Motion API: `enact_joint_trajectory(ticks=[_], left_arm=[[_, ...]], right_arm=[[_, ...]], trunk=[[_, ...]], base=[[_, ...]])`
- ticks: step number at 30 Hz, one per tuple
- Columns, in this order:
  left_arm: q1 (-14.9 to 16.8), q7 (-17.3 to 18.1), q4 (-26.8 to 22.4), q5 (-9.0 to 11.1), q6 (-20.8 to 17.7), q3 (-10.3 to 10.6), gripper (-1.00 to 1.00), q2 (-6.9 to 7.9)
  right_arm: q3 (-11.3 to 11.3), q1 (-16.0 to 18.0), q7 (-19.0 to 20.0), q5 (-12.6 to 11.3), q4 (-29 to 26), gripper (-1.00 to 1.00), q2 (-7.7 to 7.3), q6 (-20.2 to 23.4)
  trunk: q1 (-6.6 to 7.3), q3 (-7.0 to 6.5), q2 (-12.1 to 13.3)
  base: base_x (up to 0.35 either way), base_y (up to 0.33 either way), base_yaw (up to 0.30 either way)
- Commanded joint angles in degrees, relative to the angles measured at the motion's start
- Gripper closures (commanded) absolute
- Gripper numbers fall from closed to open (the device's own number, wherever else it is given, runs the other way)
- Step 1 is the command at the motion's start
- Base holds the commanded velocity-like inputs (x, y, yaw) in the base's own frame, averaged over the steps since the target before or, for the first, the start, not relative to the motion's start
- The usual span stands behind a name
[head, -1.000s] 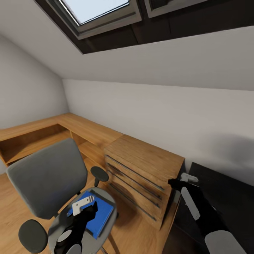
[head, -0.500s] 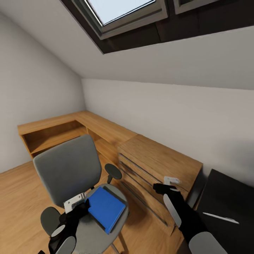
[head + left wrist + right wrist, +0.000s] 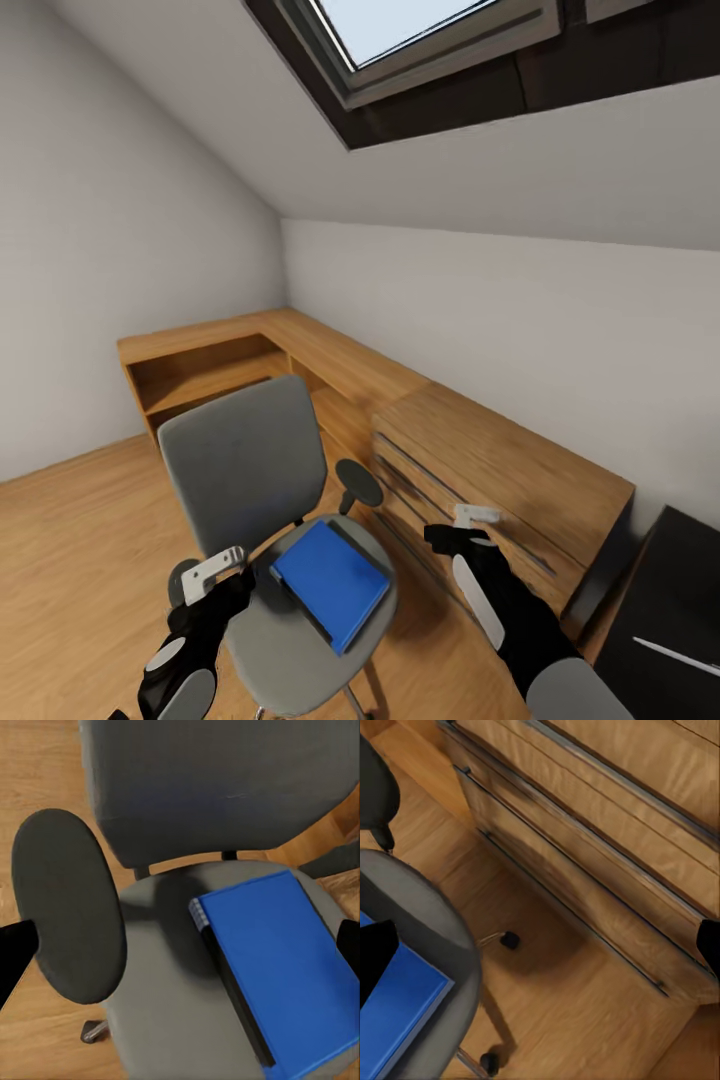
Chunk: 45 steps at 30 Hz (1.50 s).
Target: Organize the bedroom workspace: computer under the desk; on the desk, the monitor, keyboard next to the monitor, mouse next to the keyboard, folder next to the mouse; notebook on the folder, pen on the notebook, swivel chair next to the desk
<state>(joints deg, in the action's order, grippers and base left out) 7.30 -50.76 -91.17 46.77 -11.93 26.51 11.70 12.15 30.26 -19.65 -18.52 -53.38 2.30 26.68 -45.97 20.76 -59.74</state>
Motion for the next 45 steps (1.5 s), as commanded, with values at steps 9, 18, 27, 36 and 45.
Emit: enact_joint_trajectory(ticks=[9, 18, 27, 36, 45], left_arm=[[0.09, -0.39, -0.11, 0.17, -0.32, 0.12, -1.0, 0.02], [0.09, -0.39, -0.16, 0.09, -0.28, 0.25, -1.0, -0.09], [0.09, -0.47, -0.4, -0.11, -0.21, 0.27, -1.0, -0.16], [0.09, -0.48, -0.5, -0.27, -0.19, 0.24, -1.0, -0.18], [0.09, -0.48, -0.5, 0.05, -0.26, -1.3, -1.0, 0.13]], right_arm=[[1.61, 0.04, -0.57, -0.6, 0.25, -1.0, -0.02, 0.13], [1.63, 0.05, -0.57, -0.64, 0.29, -1.0, -0.04, 0.13], [1.57, 0.04, -0.57, -0.64, 0.29, -1.0, -0.1, 0.13], [1.49, 0.05, -0.57, -0.64, 0.23, -1.0, -0.17, 0.13], [1.45, 0.03, -0.26, -0.64, -0.03, -1.0, -0.49, 0.08]], trunk=[[-0.01, 0.3, -0.05], [-0.01, 0.54, -0.05], [-0.01, 0.82, -0.05], [-1.1, 2.01, -2.06], [-3.08, 3.65, -5.67]], base=[[0.0, 0.0, 0.277], [0.0, 0.0, 0.276], [0.0, 0.0, 0.266], [0.0, 0.0, 0.143], [0.0, 0.0, 0.006]])
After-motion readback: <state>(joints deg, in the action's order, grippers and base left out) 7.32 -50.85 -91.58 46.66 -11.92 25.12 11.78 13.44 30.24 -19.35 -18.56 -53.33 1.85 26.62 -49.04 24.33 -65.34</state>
